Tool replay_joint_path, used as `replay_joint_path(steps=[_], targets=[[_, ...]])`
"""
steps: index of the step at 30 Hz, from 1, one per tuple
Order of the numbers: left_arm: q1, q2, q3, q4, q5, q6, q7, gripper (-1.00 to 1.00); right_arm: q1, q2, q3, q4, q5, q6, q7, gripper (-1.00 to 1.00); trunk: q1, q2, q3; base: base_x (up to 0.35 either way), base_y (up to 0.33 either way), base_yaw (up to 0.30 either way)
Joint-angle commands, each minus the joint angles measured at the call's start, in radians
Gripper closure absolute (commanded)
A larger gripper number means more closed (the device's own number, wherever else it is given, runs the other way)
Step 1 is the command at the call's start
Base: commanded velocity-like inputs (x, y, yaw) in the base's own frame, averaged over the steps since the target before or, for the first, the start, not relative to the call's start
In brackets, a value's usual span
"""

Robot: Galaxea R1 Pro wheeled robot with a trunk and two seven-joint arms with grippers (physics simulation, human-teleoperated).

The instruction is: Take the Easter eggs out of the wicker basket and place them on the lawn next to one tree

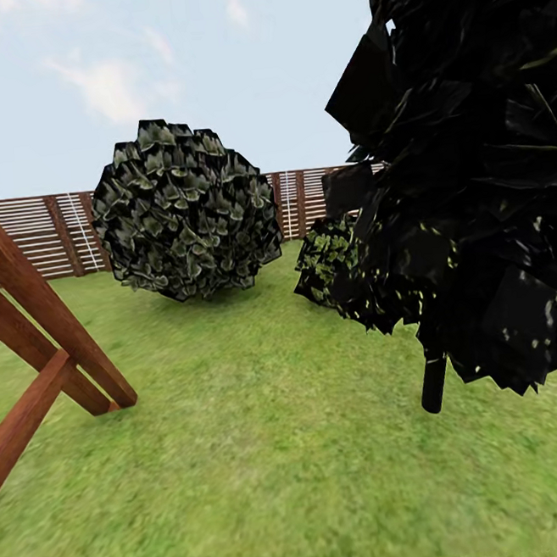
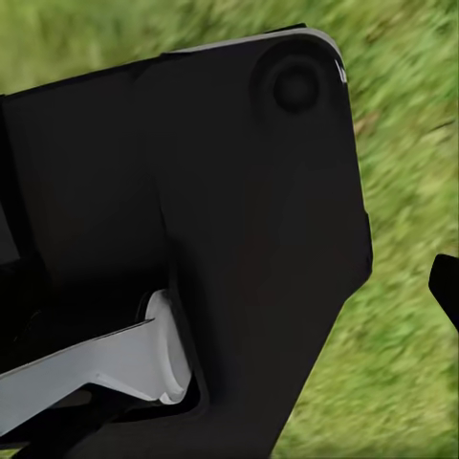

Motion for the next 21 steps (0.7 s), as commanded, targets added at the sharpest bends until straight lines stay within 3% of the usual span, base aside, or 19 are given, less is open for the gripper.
replay_joint_path(steps=[1,21], targets=[[0.0,0.0,-0.005,0.001,-0.001,-0.003,0.002,-1.0,0.0,0.0,-0.006,0.001,-0.001,-0.004,0.001,-1.0,0.0,-0.001,-0.002,0.0,0.0,0.0],[0.0,0.0,-0.005,0.001,-0.002,-0.004,0.002,-1.0,0.0,0.0,-0.004,0.001,-0.001,-0.004,0.001,-1.0,0.0,-0.001,-0.035,0.0,0.0,0.0]])
